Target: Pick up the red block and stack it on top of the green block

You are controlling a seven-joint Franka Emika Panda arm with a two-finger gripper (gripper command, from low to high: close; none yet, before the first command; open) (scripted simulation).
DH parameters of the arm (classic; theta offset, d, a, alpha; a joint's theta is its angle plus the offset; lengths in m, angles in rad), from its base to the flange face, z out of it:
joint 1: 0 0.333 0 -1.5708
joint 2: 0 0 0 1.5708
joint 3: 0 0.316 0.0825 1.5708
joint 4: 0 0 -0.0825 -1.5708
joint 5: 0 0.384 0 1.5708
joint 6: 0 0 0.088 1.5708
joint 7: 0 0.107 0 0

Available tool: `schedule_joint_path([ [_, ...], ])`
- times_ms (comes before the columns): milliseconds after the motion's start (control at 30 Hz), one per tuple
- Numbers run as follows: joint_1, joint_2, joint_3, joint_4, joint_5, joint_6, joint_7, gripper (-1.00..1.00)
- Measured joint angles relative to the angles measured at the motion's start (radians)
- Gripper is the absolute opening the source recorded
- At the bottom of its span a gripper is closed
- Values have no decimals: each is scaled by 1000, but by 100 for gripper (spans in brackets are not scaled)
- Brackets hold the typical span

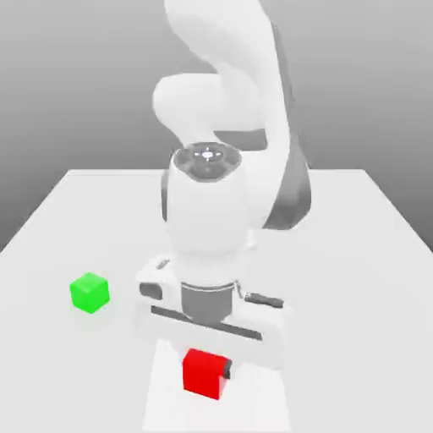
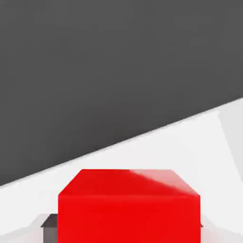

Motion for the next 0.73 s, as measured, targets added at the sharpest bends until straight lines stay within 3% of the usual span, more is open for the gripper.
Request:
schedule_joint_path([
  [133,-231,-144,-88,-134,-50,-9,188,-100],
  [367,-471,-366,-195,-355,-80,-6,460,-100],
  [600,-460,-159,-224,-372,19,216,423,-100],
  [633,-456,-127,-219,-371,47,247,403,100],
  [733,-451,-127,-219,-371,47,247,403,100],
])
